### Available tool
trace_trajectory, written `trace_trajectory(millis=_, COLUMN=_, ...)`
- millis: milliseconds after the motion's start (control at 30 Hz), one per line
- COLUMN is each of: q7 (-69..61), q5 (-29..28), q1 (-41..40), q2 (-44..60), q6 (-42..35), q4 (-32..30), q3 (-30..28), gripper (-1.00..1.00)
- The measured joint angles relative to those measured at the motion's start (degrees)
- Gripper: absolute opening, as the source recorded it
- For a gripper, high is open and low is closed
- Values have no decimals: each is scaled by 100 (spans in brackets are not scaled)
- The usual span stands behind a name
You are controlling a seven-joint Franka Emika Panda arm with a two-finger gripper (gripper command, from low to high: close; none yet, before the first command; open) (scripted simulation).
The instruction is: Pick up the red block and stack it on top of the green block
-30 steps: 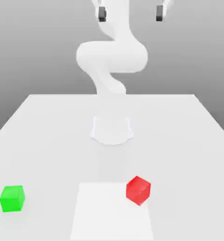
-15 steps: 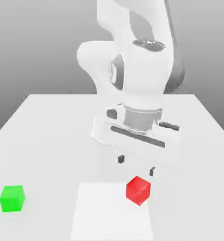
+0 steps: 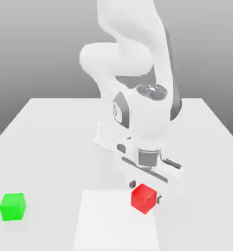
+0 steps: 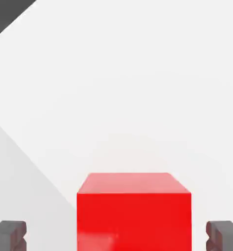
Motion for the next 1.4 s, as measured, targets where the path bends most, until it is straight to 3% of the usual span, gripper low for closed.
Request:
trace_trajectory(millis=33, q7=69, q5=-103, q1=122, q2=108, q6=90, q4=6, q3=-151, gripper=0)
trace_trajectory(millis=67, q7=131, q5=-191, q1=193, q2=177, q6=144, q4=11, q3=-245, gripper=-100)
trace_trajectory(millis=300, q7=140, q5=-198, q1=200, q2=173, q6=153, q4=12, q3=-251, gripper=-100)
trace_trajectory(millis=533, q7=-540, q5=760, q1=-227, q2=-510, q6=-376, q4=-60, q3=419, gripper=-100)
trace_trajectory(millis=800, q7=-1191, q5=1627, q1=-207, q2=-1244, q6=-966, q4=-221, q3=636, gripper=-100)
trace_trajectory(millis=967, q7=-930, q5=1827, q1=-708, q2=-1201, q6=-1376, q4=243, q3=-151, gripper=-100)
trace_trajectory(millis=1233, q7=132, q5=1700, q1=-2823, q2=-709, q6=-2104, q4=1438, q3=-1448, gripper=-100)
trace_trajectory(millis=1400, q7=218, q5=1759, q1=-2924, q2=175, q6=-1424, q4=1634, q3=-1516, gripper=-100)
